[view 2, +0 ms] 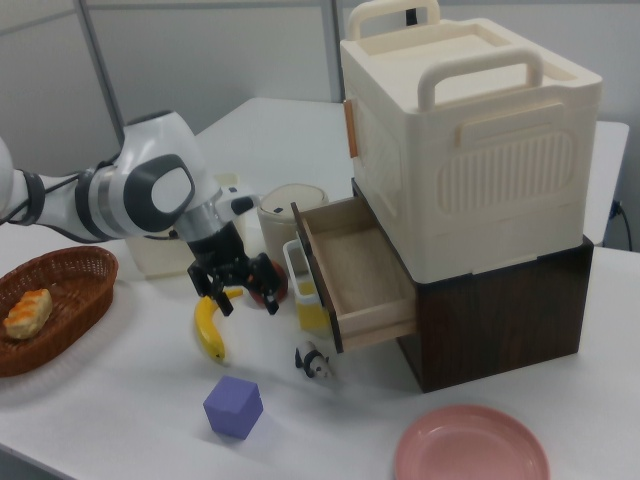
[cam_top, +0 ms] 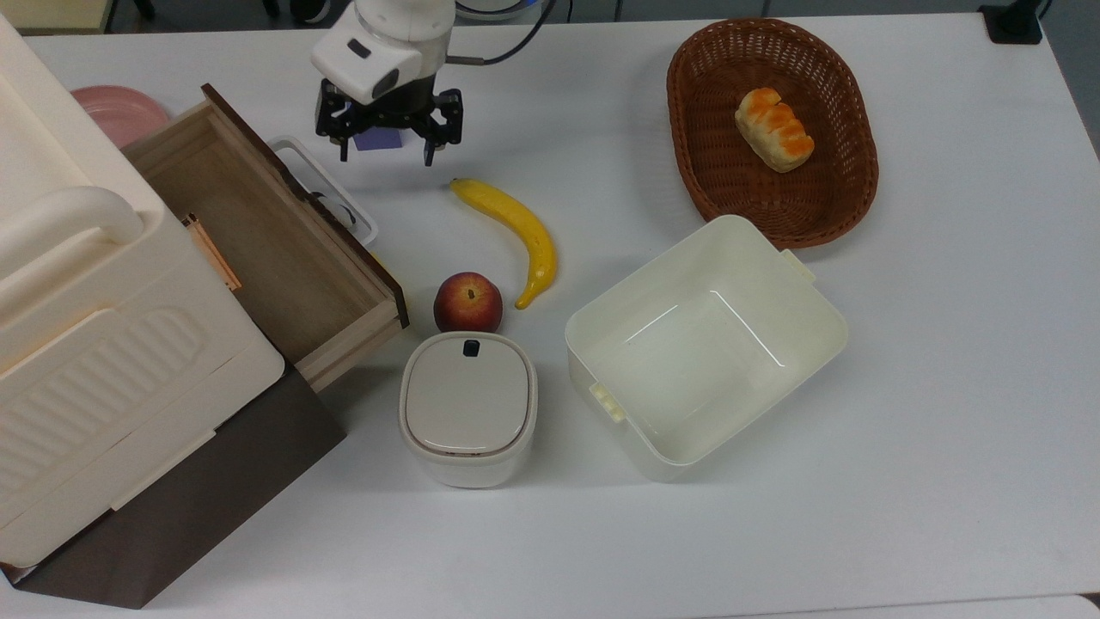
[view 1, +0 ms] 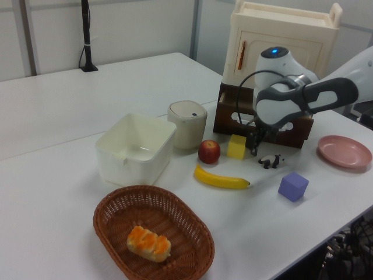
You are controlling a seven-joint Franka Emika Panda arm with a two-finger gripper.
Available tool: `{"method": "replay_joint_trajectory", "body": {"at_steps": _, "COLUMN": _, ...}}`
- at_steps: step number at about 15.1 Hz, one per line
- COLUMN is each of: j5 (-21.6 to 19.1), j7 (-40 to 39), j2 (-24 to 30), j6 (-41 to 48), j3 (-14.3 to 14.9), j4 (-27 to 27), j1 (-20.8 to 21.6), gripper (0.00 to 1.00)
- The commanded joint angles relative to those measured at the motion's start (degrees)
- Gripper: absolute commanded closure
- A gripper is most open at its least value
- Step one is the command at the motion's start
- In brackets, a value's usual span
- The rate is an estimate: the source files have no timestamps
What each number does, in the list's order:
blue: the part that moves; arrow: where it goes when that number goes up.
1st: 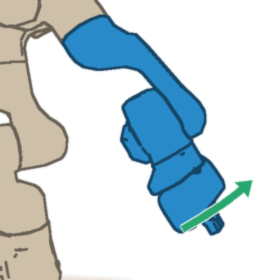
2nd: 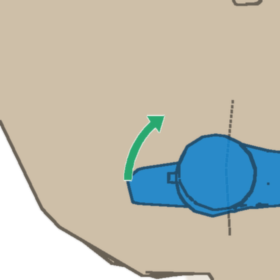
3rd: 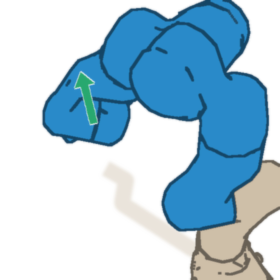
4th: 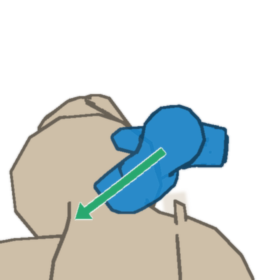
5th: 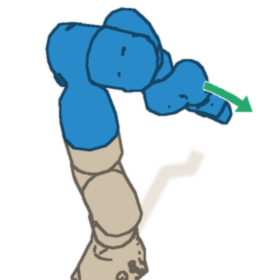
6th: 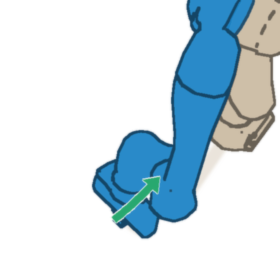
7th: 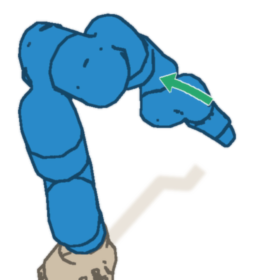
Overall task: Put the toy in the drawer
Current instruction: 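Lower the open gripper around the panda toy beside the drawer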
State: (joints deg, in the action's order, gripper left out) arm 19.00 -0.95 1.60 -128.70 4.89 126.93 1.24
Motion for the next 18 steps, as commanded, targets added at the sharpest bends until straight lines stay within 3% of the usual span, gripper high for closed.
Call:
{"method": "replay_joint_trajectory", "body": {"at_steps": 1, "j5": 0.2, "j7": -2.8, "j2": -1.2, "j6": 0.5, "j3": 0.3, "j4": 0.8, "j1": 0.8, "gripper": 0.0}}
{"method": "replay_joint_trajectory", "body": {"at_steps": 12, "j5": 0.5, "j7": -8.2, "j2": -5.9, "j6": -5.2, "j3": 1.1, "j4": 0.4, "j1": -3.2, "gripper": 0.0}}
{"method": "replay_joint_trajectory", "body": {"at_steps": 18, "j5": 0.6, "j7": -9.5, "j2": -7.1, "j6": -7.0, "j3": 3.0, "j4": -0.1, "j1": -3.4, "gripper": 0.0}}
